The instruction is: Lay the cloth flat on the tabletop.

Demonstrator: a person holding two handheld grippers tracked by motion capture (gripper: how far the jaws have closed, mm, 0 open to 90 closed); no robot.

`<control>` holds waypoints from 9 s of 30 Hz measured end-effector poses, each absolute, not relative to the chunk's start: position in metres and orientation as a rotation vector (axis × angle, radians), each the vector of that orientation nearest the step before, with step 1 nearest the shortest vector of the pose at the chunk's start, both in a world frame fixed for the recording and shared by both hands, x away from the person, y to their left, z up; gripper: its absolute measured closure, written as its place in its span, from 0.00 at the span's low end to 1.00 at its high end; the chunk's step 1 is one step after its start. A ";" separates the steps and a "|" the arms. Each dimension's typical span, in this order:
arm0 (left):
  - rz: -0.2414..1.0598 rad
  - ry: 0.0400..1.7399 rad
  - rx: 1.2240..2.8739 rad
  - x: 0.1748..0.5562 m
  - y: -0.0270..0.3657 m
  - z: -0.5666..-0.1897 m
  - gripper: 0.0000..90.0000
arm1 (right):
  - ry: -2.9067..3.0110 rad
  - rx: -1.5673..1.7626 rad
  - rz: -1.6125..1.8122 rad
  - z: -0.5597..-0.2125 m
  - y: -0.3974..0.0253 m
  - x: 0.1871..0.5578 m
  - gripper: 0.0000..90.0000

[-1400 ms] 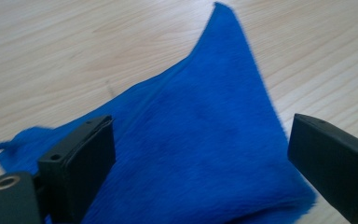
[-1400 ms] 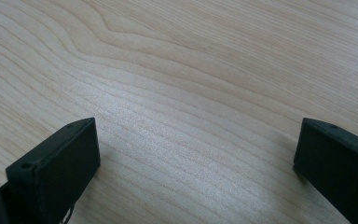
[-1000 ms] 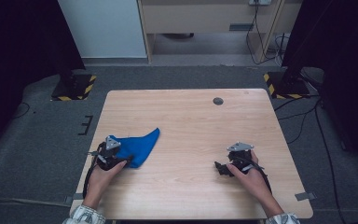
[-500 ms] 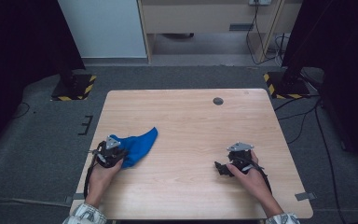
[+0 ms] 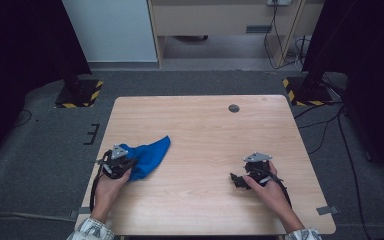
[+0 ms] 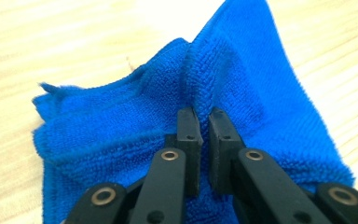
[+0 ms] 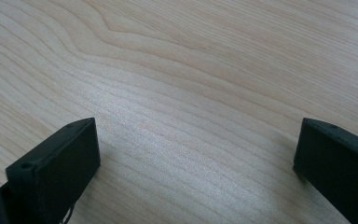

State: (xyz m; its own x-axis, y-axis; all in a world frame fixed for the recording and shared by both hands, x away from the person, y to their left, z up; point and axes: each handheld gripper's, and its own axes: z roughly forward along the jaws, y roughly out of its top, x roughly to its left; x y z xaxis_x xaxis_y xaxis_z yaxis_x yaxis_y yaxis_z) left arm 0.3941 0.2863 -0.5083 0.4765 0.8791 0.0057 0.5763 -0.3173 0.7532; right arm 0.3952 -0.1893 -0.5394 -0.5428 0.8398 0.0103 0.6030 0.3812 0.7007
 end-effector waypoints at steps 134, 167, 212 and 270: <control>0.520 0.901 2.043 0.406 0.150 -0.497 0.62 | 2.215 1.304 0.944 -0.518 -0.187 0.439 0.97; 0.501 0.950 2.097 0.479 0.106 -0.516 0.71 | 2.198 1.303 0.979 -0.515 -0.195 0.440 0.97; 0.425 0.896 2.079 0.476 0.103 -0.512 0.94 | 2.191 1.339 0.971 -0.519 -0.202 0.443 0.98; 0.471 1.091 2.126 0.431 0.213 -0.516 0.49 | 2.267 1.233 1.014 -0.511 -0.156 0.442 0.98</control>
State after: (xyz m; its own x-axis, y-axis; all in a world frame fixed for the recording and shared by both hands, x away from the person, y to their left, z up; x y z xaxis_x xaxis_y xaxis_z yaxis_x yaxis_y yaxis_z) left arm 0.4307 0.2129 -0.5163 0.5807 0.8141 0.0064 0.5630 -0.4073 0.7191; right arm 0.4419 -0.1564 -0.5111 -0.5505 0.8346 0.0193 0.5709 0.3594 0.7382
